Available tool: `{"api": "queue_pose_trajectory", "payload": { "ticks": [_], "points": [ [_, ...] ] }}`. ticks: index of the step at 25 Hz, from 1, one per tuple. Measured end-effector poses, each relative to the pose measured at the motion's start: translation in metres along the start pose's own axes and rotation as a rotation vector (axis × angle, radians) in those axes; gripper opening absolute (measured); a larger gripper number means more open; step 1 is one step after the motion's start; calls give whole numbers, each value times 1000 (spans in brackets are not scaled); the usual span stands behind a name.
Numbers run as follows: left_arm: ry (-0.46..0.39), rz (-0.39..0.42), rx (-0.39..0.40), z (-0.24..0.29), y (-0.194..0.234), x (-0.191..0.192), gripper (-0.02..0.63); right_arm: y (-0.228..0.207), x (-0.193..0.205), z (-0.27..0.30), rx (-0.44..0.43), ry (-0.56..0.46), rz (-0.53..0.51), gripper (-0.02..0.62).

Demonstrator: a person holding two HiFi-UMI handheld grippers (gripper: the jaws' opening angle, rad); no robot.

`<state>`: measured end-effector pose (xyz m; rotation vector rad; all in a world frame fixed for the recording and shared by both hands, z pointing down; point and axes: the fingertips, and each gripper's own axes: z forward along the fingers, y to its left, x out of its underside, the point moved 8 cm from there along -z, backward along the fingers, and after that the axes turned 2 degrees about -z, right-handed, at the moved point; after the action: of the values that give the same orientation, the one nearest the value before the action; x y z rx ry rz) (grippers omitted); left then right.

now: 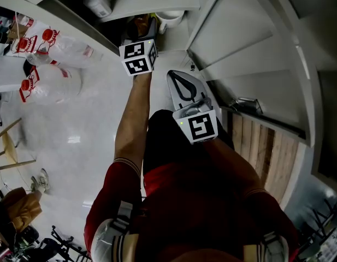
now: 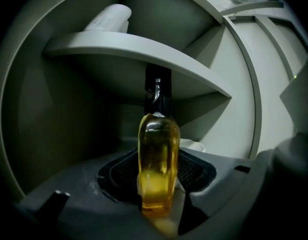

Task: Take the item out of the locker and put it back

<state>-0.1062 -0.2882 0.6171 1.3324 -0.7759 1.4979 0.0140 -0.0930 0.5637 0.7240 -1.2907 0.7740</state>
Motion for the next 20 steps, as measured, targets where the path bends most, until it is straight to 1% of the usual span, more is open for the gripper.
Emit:
{"api": "queue_pose_trajectory", "payload": {
  "ticks": [4, 8, 12, 14, 20],
  "points": [
    [-12, 52, 20, 3, -4, 2, 206, -2, -1, 5, 12, -8, -8, -3],
    [-28, 59, 33, 4, -2, 3, 206, -2, 0, 6, 9, 0, -15, -3],
    [-40, 60, 55, 3, -3, 1, 206, -1, 3, 7, 12, 14, 3, -3],
    [-44, 64, 63, 1, -2, 0, 216, 0, 4, 8, 10, 27, 13, -3],
    [-39, 85, 111, -2, -3, -2, 250, 3, 0, 11, -10, 19, 2, -3]
  ]
}}
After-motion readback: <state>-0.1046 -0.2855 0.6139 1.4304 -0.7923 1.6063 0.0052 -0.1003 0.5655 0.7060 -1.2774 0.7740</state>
